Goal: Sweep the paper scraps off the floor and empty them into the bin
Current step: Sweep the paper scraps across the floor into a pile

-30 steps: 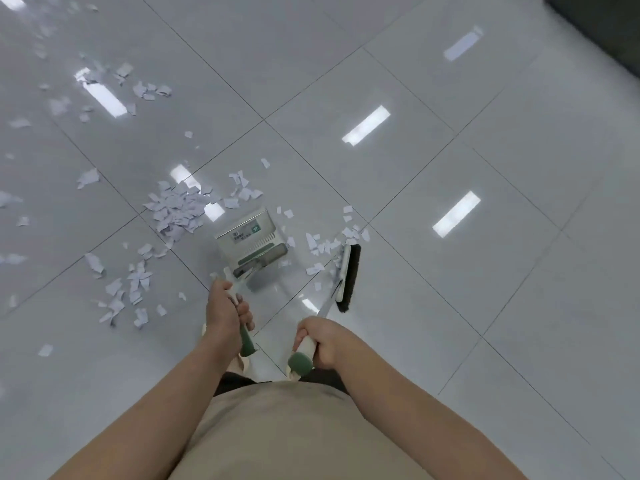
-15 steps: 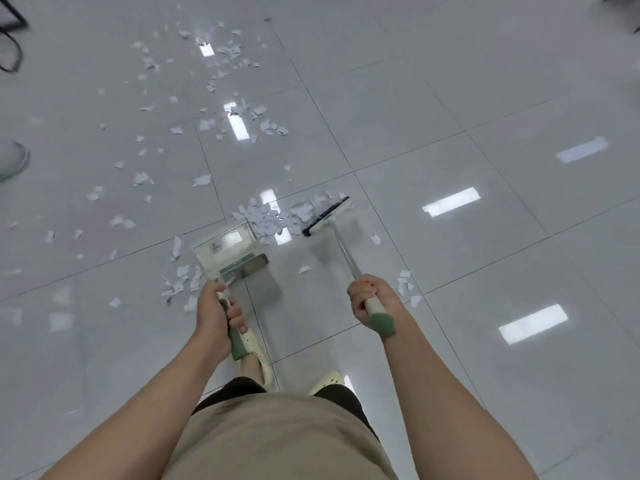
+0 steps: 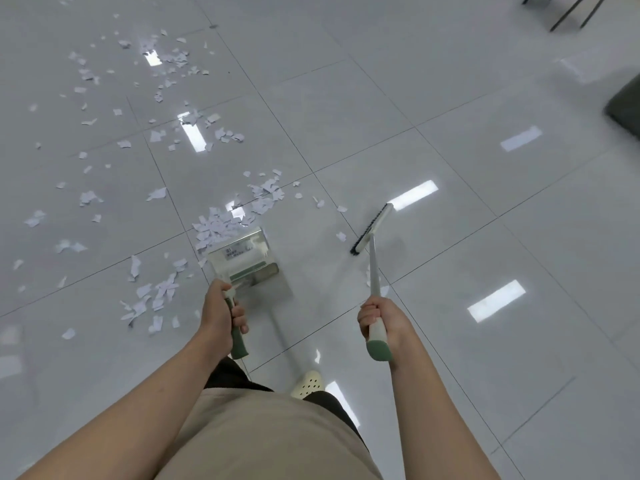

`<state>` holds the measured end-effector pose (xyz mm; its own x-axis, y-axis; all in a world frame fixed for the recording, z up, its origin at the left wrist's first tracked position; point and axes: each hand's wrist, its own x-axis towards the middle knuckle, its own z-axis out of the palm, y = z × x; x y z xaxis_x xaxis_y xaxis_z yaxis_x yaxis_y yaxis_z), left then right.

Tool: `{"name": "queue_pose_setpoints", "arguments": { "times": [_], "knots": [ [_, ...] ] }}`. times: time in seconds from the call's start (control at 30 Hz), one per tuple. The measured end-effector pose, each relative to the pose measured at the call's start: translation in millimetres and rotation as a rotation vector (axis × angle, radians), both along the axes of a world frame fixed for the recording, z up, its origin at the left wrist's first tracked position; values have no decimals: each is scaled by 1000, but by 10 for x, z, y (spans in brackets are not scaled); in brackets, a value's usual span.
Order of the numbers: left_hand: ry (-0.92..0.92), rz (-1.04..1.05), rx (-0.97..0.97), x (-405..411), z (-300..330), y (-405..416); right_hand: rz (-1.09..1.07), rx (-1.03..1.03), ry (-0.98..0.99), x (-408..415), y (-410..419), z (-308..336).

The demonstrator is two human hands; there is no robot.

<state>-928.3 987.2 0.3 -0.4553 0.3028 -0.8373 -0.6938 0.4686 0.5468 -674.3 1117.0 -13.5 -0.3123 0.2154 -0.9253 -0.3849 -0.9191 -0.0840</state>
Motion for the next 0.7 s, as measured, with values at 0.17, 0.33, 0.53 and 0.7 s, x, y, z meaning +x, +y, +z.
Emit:
{"name": "queue_pose_setpoints", "arguments": {
  "times": [0.17,0.33,0.53,0.7],
  "knots": [
    [-47,-66,-10,226,13,258,10,59,-267,396,-28,22],
    [-110,-151,-28,278,-35,470,-41,-3,-339,548,11,-44],
    [-174,-169,-39,6,-216,669,18,-66,-368,112,365,-179],
    [-152,-176,-57,-452,-374,869,382,-100,-304,-900,552,-278]
  ]
}}
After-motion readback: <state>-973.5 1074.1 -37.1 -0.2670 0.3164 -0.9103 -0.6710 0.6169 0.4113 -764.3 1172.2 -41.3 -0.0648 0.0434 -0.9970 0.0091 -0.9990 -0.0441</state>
